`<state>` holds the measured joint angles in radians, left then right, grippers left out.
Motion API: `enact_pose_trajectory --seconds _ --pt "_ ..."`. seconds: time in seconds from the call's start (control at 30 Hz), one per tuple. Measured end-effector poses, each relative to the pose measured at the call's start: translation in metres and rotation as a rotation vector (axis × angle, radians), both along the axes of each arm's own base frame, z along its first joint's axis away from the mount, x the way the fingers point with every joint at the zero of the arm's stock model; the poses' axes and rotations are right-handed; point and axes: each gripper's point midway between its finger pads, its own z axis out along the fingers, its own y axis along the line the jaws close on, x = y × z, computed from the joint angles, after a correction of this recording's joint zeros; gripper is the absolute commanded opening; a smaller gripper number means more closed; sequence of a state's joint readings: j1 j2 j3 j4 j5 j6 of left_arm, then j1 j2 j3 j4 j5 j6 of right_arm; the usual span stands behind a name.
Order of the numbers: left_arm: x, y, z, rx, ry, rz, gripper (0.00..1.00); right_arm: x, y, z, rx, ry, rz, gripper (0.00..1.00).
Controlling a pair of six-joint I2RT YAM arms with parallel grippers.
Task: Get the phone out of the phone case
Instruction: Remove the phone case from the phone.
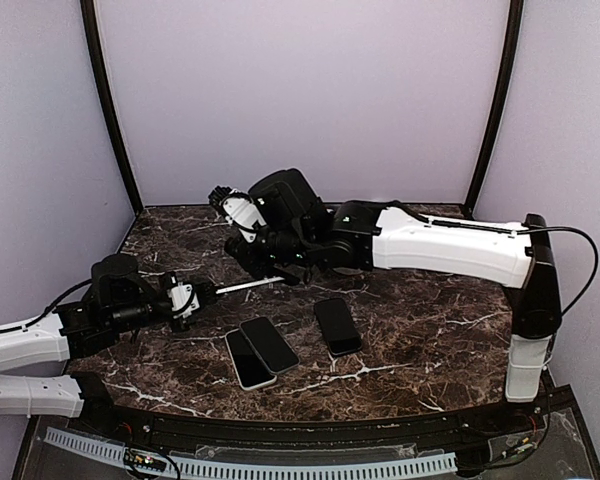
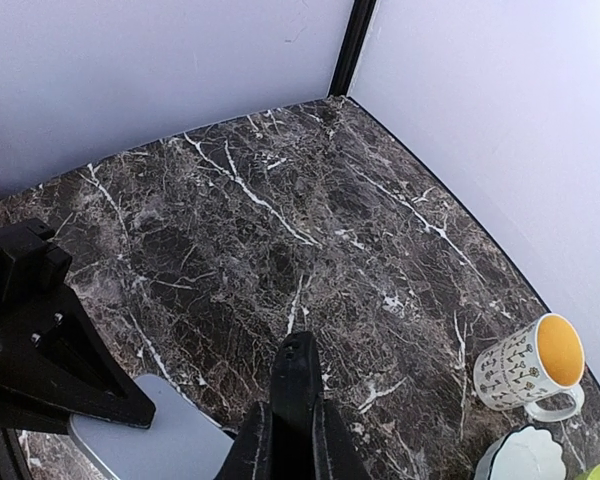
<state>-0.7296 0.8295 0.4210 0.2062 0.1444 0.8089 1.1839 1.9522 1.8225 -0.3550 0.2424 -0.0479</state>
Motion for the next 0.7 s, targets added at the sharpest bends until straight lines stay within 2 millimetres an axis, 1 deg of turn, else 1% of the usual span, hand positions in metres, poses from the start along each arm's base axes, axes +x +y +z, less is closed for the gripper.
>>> enact_pose_trajectory --seconds 0.13,0.3,0.43,0.57,0.7 --pt "0.001 0.001 0.0 0.001 -0.004 0.007 0.0 0.005 -0.003 -0.002 -0.003 -0.003 -0.019 0.0" --pt "0.003 0.003 0.0 0.004 -0.007 0.022 0.0 0.013 -0.011 -0.009 -0.028 -0.012 -0.06 0.0" --pt "0.007 0.008 0.004 0.002 -0.022 0.056 0.0 0.024 -0.027 -0.018 -0.072 -0.017 -0.109 0.0" --pt "0.012 0.011 0.009 -0.01 -0.042 0.082 0.0 0.034 -0.044 -0.019 -0.098 -0.026 -0.158 0.0" --pt "0.014 0.01 0.018 -0.037 -0.065 0.085 0.0 0.05 -0.062 -0.016 -0.114 -0.044 -0.222 0.0"
